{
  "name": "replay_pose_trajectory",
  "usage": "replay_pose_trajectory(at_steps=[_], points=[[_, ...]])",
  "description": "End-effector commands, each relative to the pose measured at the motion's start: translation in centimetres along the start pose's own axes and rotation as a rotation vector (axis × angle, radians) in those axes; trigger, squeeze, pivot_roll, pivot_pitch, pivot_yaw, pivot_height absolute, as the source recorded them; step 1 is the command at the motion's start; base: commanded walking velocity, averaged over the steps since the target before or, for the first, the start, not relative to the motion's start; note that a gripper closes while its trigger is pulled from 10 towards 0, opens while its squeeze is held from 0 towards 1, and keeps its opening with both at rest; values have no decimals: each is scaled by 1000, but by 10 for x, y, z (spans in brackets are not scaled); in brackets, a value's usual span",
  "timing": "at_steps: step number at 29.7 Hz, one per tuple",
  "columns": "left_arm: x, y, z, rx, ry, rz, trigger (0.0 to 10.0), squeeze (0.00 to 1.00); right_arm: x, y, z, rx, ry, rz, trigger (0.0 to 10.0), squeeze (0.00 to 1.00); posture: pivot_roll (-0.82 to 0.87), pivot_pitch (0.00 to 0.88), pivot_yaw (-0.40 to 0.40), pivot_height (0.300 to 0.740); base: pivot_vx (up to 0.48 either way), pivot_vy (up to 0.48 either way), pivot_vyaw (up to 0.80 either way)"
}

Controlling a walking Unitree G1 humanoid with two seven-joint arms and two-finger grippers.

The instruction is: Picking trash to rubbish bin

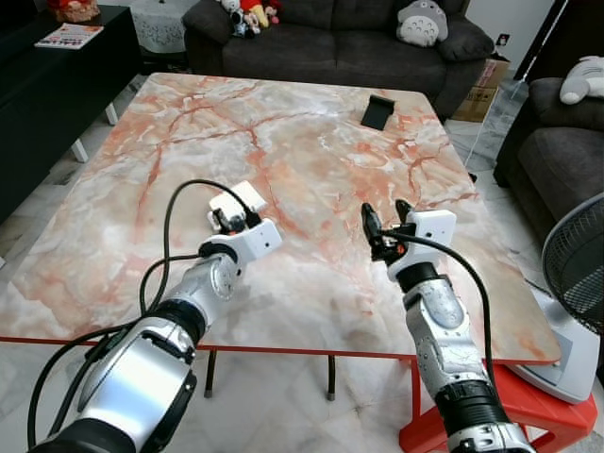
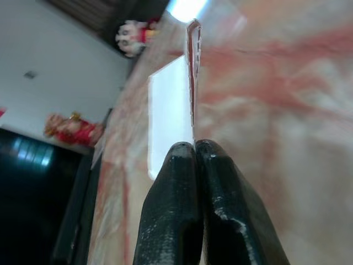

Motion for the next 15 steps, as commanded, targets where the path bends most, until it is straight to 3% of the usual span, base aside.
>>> replay_pose_trajectory(at_steps=[1, 2, 3, 6, 9, 12, 15], points=[[1, 5, 8, 120, 88, -32, 3647, 0, -1, 4, -1, -1, -5, -14, 10000, 0, -149, 65, -104, 740, 0, 0, 0], [2, 5, 10, 177, 110, -41, 10000, 0, -2, 5, -1, -5, -7, -21, 10000, 0, -149, 65, -104, 740, 0, 0, 0], [4, 5, 9, 290, 122, -48, 10000, 0, -2, 5, -1, -9, -10, -28, 10000, 0, -149, 65, -104, 740, 0, 0, 0], [12, 6, 4, 526, 137, -70, 10000, 0, -2, 6, -1, -14, -17, -38, 10000, 0, -138, 63, -97, 740, 0, 0, 0], [19, 7, 0, 697, 164, -78, 10000, 0, -3, 6, -1, -18, -28, -45, 10000, 0, -138, 63, -97, 740, 0, 0, 0], [25, 8, 0, 768, 216, -98, 10000, 0, -3, 6, -2, -16, -43, -44, 10000, 0, -134, 63, -95, 740, 0, 0, 0], [30, 13, 2, 768, 242, -152, 10000, 0, -3, 6, -4, -15, -54, -49, 10000, 0, -129, 61, -97, 740, 0, 0, 0]])
Point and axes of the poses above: a point about 5 cm out from each wrist's last joint towards the gripper, its own x axis pointing back from the gripper into the wrist, its own y axis along the axis of the wrist's last joint, z = x × y, the point moved 1 cm from there along -x, pointing out of the wrist towards the gripper, and after that the axes turned 5 degrees about -x, right-handed, at the moved point
